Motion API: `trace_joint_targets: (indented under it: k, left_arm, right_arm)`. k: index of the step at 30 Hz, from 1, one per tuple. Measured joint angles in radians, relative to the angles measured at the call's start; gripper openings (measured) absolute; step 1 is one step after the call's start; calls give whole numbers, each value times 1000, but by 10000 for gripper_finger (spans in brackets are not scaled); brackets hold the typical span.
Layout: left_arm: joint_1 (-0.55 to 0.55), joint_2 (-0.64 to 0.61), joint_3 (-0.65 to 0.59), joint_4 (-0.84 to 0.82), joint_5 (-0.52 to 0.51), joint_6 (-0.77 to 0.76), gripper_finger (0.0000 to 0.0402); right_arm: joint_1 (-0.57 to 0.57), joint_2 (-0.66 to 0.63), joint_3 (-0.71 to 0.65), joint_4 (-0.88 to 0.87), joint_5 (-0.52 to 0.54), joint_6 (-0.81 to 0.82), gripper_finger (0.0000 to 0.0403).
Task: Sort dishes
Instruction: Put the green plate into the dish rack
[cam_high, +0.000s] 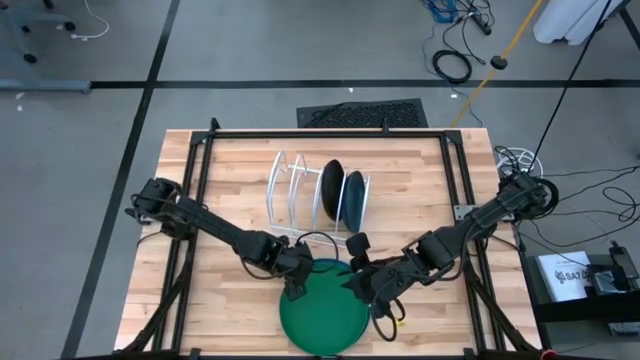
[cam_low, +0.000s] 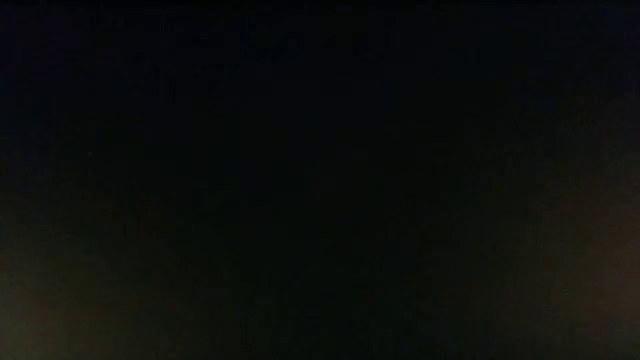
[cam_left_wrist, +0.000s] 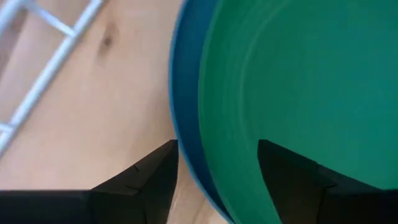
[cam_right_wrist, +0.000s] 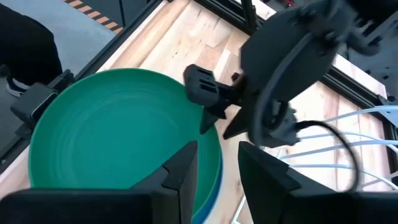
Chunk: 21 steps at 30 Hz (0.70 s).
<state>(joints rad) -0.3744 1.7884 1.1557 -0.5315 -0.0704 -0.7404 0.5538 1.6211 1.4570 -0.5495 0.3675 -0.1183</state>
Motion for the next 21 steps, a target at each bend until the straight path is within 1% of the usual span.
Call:
trace_joint_targets:
  k: [6,12,14,17,21]
  left_arm:
    - [1,55,0,0,19,24,191]
    - [1,76,0,11,25,44,183]
    - [1,76,0,19,25,49,173]
    - [2,75,0,20,24,64,138]
    - [2,72,2,18,16,83,62]
  right_arm:
    - [-12,0,0,1,-3,-3,107]
    - [-13,0,0,1,-3,-9,107]
    - [-13,-1,0,1,-3,-9,107]
    - [-13,-1,0,1,-3,-9,107]
    - [-16,-1,0,1,-3,-9,107]
